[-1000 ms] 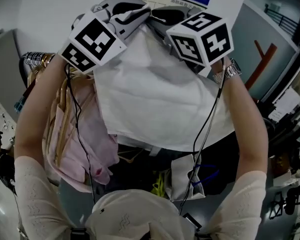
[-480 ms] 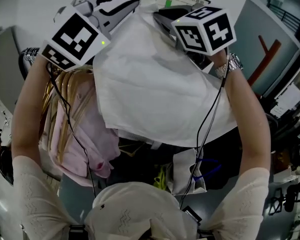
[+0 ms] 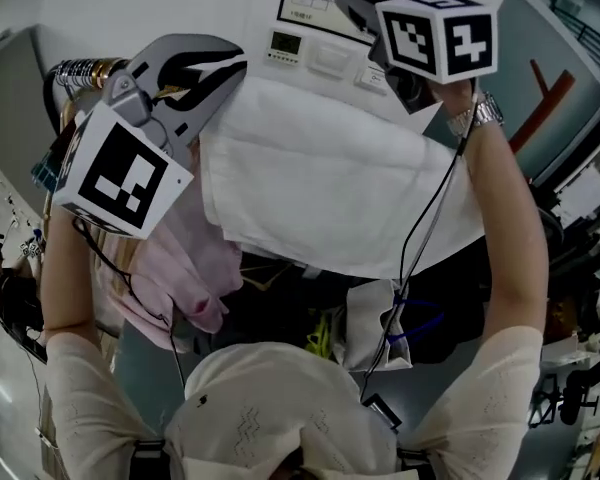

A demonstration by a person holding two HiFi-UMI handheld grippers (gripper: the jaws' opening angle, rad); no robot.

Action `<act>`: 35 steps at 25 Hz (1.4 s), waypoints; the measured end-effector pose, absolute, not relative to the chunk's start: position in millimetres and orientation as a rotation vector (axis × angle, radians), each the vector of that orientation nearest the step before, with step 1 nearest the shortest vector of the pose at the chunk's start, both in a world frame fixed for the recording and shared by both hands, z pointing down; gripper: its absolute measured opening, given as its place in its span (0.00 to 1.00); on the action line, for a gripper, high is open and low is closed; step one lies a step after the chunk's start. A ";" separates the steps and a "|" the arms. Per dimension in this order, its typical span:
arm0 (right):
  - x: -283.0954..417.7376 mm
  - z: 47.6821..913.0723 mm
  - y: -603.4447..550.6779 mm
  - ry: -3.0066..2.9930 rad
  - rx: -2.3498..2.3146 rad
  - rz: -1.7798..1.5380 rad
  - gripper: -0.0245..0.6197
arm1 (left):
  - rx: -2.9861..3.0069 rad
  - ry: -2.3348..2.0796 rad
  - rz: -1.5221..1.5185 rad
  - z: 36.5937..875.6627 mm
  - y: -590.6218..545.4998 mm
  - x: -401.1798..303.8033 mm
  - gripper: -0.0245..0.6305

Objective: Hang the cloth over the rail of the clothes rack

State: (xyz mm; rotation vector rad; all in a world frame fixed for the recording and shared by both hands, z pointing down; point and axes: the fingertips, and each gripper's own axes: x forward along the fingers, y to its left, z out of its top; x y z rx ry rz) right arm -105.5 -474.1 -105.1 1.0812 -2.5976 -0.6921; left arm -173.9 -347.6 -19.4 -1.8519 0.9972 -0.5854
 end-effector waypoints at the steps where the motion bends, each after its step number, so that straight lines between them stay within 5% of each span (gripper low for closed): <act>1: -102.7 -112.6 -473.4 -2.621 1.121 -0.709 0.19 | -1.845 1.044 -0.551 -19.0 -346.8 -177.7 0.08; 10: -44.1 -200.0 -339.6 -2.898 1.343 -1.019 0.19 | -2.025 1.415 -0.002 -31.4 -308.9 -214.6 0.08; 26: 117.5 69.1 -225.4 -2.727 1.919 -0.386 0.19 | -2.335 1.631 0.096 92.0 -300.6 -218.9 0.09; 35: 135.3 212.0 -204.4 -2.561 2.066 -0.253 0.19 | -2.384 1.773 0.263 203.3 -269.4 -209.3 0.09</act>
